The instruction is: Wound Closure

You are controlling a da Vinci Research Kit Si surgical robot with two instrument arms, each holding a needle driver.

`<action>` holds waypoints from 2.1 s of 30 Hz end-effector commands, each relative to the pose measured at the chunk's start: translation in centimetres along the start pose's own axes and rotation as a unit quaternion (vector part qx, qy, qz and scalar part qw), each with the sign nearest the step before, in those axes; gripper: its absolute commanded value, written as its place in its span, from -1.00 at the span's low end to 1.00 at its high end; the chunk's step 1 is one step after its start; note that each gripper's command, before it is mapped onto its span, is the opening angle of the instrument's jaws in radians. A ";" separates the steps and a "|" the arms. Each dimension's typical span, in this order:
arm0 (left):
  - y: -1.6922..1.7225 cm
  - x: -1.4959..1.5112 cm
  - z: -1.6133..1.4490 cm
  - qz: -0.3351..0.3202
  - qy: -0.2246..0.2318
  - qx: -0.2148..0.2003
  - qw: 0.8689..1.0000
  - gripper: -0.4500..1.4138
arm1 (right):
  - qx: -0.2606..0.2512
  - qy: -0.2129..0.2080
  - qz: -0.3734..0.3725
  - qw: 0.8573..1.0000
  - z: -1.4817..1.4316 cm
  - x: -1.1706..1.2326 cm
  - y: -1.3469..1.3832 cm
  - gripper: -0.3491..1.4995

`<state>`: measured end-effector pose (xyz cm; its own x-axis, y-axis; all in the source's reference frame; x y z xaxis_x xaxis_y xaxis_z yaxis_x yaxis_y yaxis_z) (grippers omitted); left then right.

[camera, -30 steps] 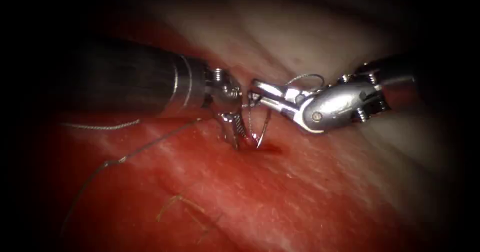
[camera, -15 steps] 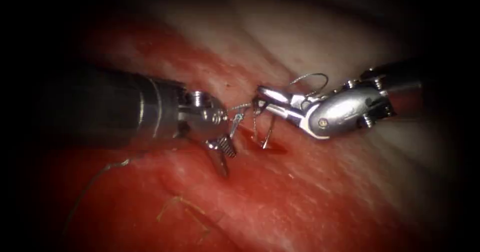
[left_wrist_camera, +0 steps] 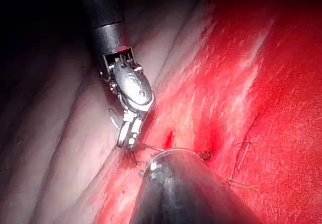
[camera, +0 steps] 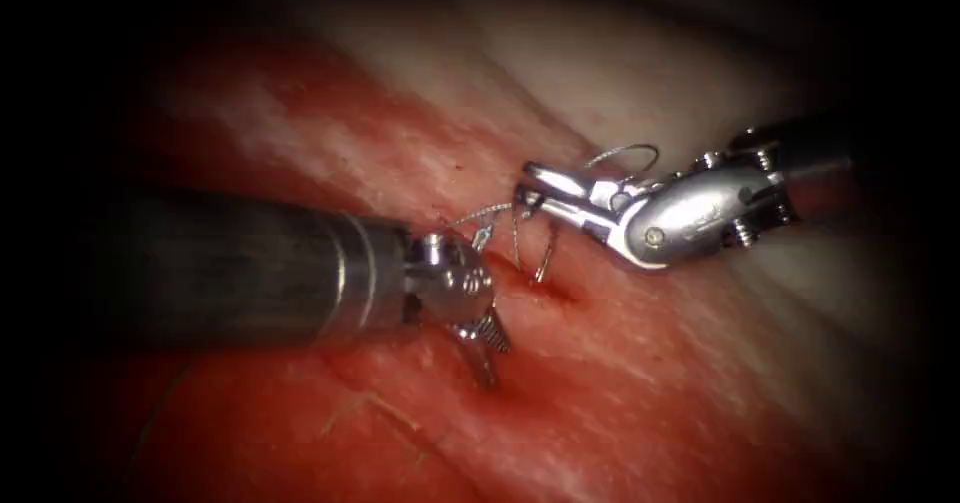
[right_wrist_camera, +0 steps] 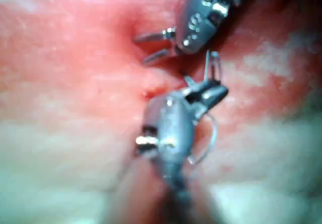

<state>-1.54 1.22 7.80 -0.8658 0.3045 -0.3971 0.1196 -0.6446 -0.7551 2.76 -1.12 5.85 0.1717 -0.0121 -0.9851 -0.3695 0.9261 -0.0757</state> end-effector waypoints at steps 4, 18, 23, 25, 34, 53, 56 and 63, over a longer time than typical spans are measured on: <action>-0.04 -0.05 0.07 -0.001 0.000 -0.001 1.000 -0.42 | -0.002 -0.002 0.000 1.000 0.05 -0.07 -0.04 -1.00; 0.05 -0.15 -0.02 0.002 0.007 -0.007 1.000 -0.42 | -0.013 0.014 0.085 0.996 0.03 -0.05 -0.09 -1.00; 0.06 -0.17 -0.03 0.000 0.008 -0.007 1.000 -0.42 | -0.020 0.028 0.135 0.990 -0.04 -0.07 -0.04 -1.00; 0.06 -0.17 -0.03 0.000 0.010 -0.007 1.000 -0.42 | -0.022 0.033 0.158 0.987 -0.04 -0.09 -0.05 -1.00; 0.07 -0.19 -0.03 0.001 0.011 -0.007 1.000 -0.42 | -0.022 0.032 0.162 0.986 -0.01 -0.11 -0.09 -1.00; 0.08 -0.24 -0.06 0.003 0.013 -0.009 1.000 -0.44 | -0.005 0.010 0.360 0.933 0.01 -0.12 -0.15 -1.00; 0.09 -0.24 -0.06 0.004 0.013 -0.008 1.000 -0.44 | -0.008 0.008 0.374 0.927 0.02 -0.14 -0.13 -1.00; 0.09 -0.25 -0.04 0.004 0.014 -0.007 1.000 -0.44 | -0.013 0.005 0.400 0.916 0.00 -0.16 -0.05 -1.00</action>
<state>-1.23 1.15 7.75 -0.8507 0.3189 -0.4180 0.1333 -0.6383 -0.7582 2.68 -1.09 6.00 -0.1724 0.6699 -0.7222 -0.3956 0.6243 0.6736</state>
